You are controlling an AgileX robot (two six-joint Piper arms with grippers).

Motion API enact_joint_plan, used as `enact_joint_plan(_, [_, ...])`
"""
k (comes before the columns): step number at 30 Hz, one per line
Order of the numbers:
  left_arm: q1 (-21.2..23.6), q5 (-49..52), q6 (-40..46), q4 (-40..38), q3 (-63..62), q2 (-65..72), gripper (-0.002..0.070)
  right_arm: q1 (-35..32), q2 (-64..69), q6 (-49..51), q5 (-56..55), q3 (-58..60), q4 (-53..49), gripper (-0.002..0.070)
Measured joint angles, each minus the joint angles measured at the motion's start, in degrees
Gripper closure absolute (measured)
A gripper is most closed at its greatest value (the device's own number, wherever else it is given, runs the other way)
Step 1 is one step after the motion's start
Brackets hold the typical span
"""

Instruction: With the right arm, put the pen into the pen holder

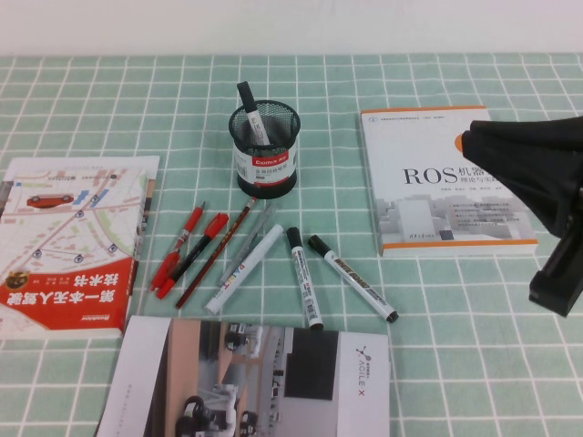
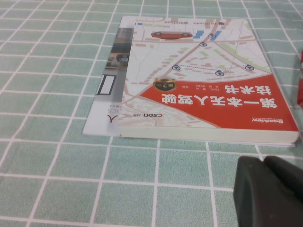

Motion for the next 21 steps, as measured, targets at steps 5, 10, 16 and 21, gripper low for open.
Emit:
enact_joint_plan(5, [0.0,0.0,0.0,0.0,0.0,0.0,0.0679,0.0,0.52,-1.14,0.7,0.35,-0.22,0.0695])
enact_joint_plan(10, [0.0,0.0,0.0,0.0,0.0,0.0,0.0679,-0.45,-0.61,6.93,12.81,2.2,2.02,0.0695])
enact_joint_plan(16, [0.0,0.0,0.0,0.0,0.0,0.0,0.0679,-3.19,-15.14,10.64,26.32,11.57,3.88,0.0695])
enact_joint_plan(21, [0.0,0.0,0.0,0.0,0.0,0.0,0.0679,-7.94,-29.28,10.76,26.21,20.6,3.52,0.0695])
